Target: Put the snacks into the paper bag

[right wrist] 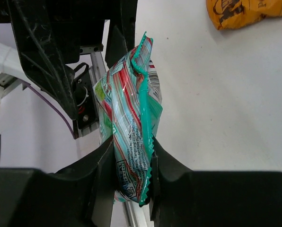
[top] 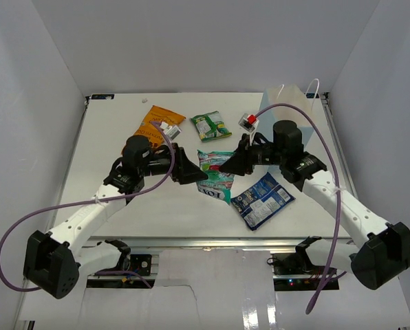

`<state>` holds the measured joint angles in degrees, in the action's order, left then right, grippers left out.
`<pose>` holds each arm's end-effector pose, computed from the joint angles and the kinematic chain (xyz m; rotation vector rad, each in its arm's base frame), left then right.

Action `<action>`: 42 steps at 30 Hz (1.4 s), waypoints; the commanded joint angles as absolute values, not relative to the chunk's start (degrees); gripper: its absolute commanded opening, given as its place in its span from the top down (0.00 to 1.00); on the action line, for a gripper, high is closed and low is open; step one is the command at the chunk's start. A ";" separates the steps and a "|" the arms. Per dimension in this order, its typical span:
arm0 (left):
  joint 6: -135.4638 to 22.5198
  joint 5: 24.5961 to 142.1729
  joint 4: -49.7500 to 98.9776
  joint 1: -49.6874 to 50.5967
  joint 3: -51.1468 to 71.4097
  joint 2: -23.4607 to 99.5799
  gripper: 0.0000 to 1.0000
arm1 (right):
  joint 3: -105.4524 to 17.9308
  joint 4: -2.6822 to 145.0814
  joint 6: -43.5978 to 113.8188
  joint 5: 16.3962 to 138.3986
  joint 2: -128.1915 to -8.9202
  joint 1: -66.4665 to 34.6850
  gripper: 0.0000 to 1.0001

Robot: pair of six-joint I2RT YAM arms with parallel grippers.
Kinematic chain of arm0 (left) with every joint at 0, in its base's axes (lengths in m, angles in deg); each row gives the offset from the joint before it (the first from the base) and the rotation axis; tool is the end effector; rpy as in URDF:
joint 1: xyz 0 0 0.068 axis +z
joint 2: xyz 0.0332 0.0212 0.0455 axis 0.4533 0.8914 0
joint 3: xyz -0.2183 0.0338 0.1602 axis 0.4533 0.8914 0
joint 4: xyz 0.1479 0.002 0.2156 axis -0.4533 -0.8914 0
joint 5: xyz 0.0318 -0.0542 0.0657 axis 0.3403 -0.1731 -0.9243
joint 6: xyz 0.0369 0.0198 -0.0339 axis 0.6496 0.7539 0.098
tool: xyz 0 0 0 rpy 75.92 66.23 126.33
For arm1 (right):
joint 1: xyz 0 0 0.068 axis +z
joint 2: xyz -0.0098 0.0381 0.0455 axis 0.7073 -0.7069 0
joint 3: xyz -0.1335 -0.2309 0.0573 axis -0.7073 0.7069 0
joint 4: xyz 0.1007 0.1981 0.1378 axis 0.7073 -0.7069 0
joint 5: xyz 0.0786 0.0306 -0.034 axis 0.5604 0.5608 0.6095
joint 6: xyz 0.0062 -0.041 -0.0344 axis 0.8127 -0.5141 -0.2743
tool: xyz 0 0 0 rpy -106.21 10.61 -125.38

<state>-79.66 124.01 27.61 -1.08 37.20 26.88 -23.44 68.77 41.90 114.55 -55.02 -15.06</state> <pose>0.2088 -0.1415 0.3042 0.5607 1.9330 -1.5075 0.2190 0.1550 0.3381 -0.8401 1.7496 1.2331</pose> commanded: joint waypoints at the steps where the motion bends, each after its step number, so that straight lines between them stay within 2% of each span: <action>1: -74.17 122.33 23.07 -1.35 32.92 21.21 0.20 | -30.77 62.96 30.70 116.96 -51.46 -16.45 0.77; 4: -67.94 119.26 15.15 -1.35 31.33 17.42 0.15 | -35.34 59.07 25.76 115.20 -49.09 -19.87 0.77; 9: -60.28 105.91 5.12 -1.35 31.23 12.76 0.07 | -45.28 56.07 24.17 111.42 -46.54 -29.17 0.79; 15: -57.29 96.67 2.65 -1.35 35.97 10.56 0.06 | -54.42 55.89 24.96 100.19 -47.41 -39.29 0.78; 23: -56.67 94.90 2.56 -1.35 37.39 9.15 0.05 | -58.65 61.76 22.33 76.30 -51.89 -40.71 0.78; 27: -56.58 94.81 2.47 -1.35 37.39 8.62 0.05 | -58.66 64.23 20.22 70.56 -55.41 -41.06 0.78; 33: -56.58 94.63 2.30 -1.35 37.39 8.44 0.05 | -54.18 67.49 18.10 70.11 -59.36 -41.06 0.77; 37: -56.58 94.63 2.38 -1.35 37.39 8.36 0.05 | -49.96 67.40 17.66 71.59 -60.07 -41.06 0.73; 42: -56.58 95.07 2.38 -1.35 37.39 8.71 0.05 | -45.56 66.00 16.35 74.32 -58.32 -41.06 0.54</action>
<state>-57.34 95.20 2.39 -1.19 37.66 9.55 -45.62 61.73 18.36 72.91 -60.84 -40.92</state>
